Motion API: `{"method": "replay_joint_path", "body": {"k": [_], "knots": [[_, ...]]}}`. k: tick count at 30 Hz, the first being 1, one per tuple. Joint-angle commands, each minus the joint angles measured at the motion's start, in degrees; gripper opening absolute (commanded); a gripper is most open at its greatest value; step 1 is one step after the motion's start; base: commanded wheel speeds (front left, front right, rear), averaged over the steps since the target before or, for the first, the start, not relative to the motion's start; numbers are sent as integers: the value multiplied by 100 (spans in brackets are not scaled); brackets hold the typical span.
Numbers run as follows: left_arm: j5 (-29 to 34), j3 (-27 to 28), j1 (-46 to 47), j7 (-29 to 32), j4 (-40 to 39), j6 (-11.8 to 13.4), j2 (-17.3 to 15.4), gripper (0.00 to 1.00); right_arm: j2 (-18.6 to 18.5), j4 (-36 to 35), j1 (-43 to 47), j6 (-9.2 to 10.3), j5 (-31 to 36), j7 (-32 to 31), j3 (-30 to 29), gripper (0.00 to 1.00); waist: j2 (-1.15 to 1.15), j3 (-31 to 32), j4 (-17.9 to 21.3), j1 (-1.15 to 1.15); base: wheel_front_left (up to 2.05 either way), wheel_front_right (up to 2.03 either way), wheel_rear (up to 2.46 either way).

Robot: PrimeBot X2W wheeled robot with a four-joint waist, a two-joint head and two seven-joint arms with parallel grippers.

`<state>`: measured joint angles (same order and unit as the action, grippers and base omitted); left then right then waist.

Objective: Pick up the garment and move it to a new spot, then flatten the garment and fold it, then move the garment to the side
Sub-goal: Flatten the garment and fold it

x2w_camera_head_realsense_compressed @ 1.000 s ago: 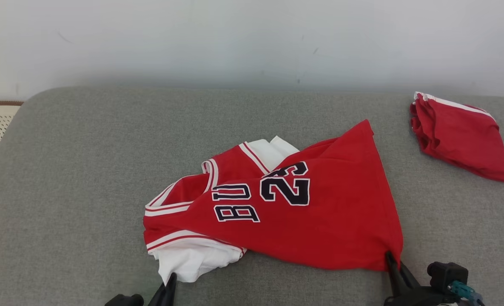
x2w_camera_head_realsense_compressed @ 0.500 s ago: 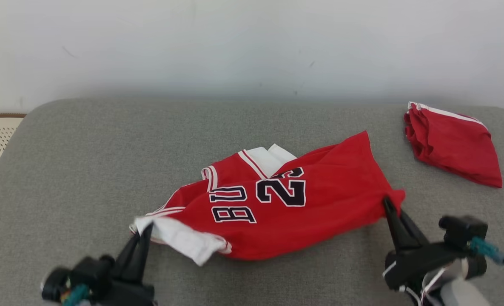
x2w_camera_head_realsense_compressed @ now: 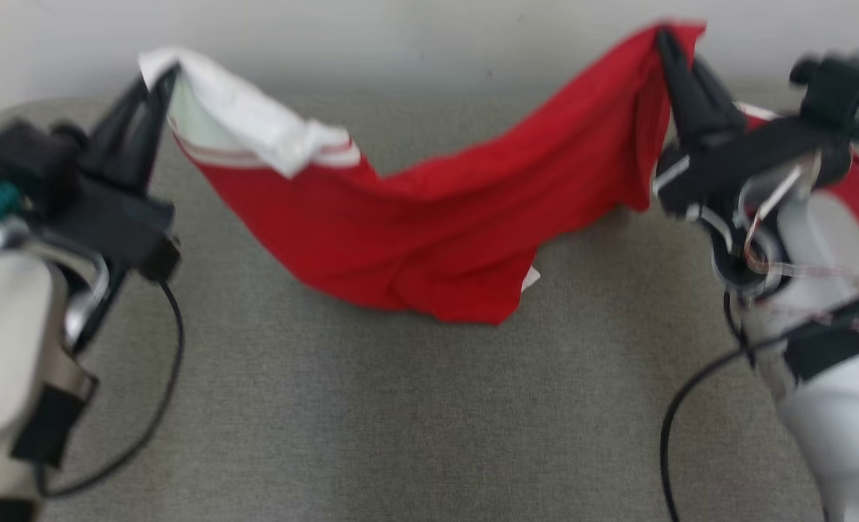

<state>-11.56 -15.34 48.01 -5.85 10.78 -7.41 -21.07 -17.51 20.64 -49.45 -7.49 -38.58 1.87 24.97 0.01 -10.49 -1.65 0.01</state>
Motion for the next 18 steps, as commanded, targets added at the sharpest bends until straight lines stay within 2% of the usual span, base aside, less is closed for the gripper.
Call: {"method": "replay_joint_path", "body": {"k": [1,9,12,18], "knots": [[19,-56,214,13,68,2,-138,0,-23,96,-269,1,-19,-9,18,0,-1,-587,160,-1,0,0,0],[-597,-570,2305,89,1005,3,-605,0,349,1465,-2492,1,-512,-48,51,0,-1,-1319,280,-1,0,0,0],[-707,-633,3030,98,1468,3,-729,0,483,2011,-3209,1,-728,17,-84,0,-1,-1456,334,-1,0,0,0],[-710,-843,4102,182,2069,2,-843,0,678,2907,-4214,1,-657,312,79,0,-1,-1465,492,-1,0,0,0]]}}
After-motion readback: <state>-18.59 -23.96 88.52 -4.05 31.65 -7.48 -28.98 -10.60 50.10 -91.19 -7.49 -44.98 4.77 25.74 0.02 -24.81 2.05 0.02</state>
